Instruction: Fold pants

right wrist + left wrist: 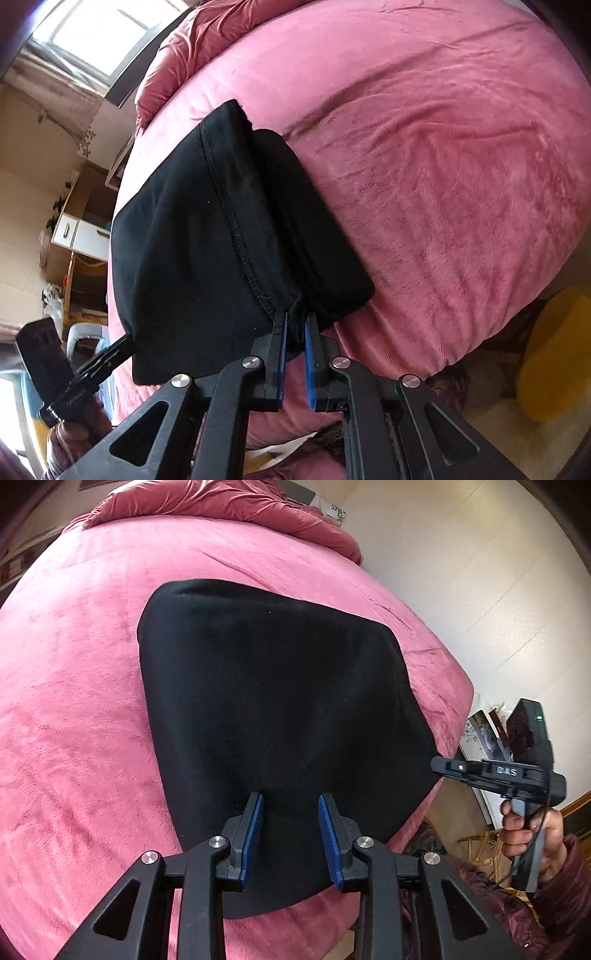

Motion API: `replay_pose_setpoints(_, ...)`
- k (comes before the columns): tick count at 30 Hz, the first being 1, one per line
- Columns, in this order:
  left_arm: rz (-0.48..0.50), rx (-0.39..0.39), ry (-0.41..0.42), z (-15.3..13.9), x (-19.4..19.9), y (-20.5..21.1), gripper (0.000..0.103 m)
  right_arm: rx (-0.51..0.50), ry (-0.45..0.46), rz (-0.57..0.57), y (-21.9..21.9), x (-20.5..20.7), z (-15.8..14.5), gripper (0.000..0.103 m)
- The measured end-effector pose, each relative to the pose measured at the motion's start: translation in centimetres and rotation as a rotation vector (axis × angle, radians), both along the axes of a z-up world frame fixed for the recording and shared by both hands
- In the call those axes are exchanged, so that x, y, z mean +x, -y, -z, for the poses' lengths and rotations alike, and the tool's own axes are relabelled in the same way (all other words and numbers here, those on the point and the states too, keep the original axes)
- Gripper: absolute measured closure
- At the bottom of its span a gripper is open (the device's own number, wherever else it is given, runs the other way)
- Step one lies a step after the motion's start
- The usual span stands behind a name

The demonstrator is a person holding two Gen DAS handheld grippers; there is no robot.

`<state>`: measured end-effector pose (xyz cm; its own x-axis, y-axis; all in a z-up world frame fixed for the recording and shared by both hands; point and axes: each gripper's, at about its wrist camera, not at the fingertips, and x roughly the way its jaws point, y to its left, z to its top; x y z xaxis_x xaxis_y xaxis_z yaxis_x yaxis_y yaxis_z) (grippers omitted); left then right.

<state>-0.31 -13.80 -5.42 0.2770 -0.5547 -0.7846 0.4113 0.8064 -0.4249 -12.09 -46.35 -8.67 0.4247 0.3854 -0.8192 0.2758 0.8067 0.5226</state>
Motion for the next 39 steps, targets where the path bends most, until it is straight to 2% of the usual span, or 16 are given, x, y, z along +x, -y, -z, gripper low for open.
replay_pose_setpoints(2, -0.005, -0.006, 0.002, -0.2, 0.0, -0.1, 0.072, 0.001, 0.016, -0.026, 0.1, 0.0, -0.7, 0.088)
replay_pose_setpoints(4, -0.005, -0.009, 0.017, -0.6, -0.1, -0.1, 0.072, -0.028, 0.048, -0.050, 0.4, 0.0, -2.3, 0.073)
replay_pose_setpoints(6, -0.005, -0.005, 0.025, -0.6, -0.3, 0.0, 0.072, -0.041, 0.085, -0.051, 0.8, 0.4, -3.5, 0.063)
replay_pose_setpoints(11, 0.014, 0.010, 0.062, -0.8, -0.8, 0.4, 0.072, -0.041, 0.132, -0.050, 1.1, 3.1, -4.3, 0.057)
replay_pose_setpoints(16, 0.027, 0.022, 0.086, -1.0, -1.3, 0.8, 0.072, -0.020, 0.123, -0.063, 0.4, 7.2, -2.8, 0.053)
replay_pose_setpoints(19, 0.039, -0.026, 0.121, -2.0, -1.4, 1.1, 0.072, -0.019, 0.080, -0.055, 0.2, 9.4, -1.0, 0.053)
replay_pose_setpoints(20, 0.057, -0.036, 0.132, -2.3, -1.4, 1.4, 0.072, -0.034, 0.055, -0.061, 0.1, 9.9, -0.4, 0.057)
replay_pose_setpoints(21, 0.067, -0.033, 0.134, -2.3, -1.4, 1.7, 0.072, -0.065, 0.033, -0.090, -0.4, 10.1, 0.0, 0.073)
replay_pose_setpoints(22, 0.081, -0.029, 0.129, -2.2, -1.2, 2.1, 0.072, -0.083, 0.032, -0.104, -0.7, 10.1, 0.0, 0.084)
replay_pose_setpoints(25, 0.116, -0.004, 0.099, -1.3, -0.5, 3.6, 0.072, -0.129, 0.056, -0.107, -1.1, 9.5, -0.7, 0.096)
replay_pose_setpoints(28, 0.154, 0.037, 0.072, -0.1, 0.3, 5.4, 0.072, -0.151, 0.060, -0.089, -0.9, 9.3, -1.1, 0.097)
replay_pose_setpoints(31, 0.143, 0.045, 0.028, 1.1, 1.7, 6.6, 0.072, -0.183, 0.018, -0.087, -0.8, 9.9, 0.1, 0.097)
replay_pose_setpoints(35, 0.132, 0.064, 0.021, 1.4, 2.4, 7.7, 0.072, -0.233, 0.021, -0.110, -1.4, 10.4, -0.5, 0.096)
replay_pose_setpoints(38, 0.133, 0.087, 0.048, 0.9, 1.7, 7.7, 0.072, -0.209, 0.023, -0.097, -1.3, 10.3, -1.0, 0.085)
replay_pose_setpoints(39, 0.127, 0.075, 0.061, 0.4, 1.4, 7.4, 0.072, -0.177, 0.029, -0.090, -0.9, 10.0, -1.2, 0.074)
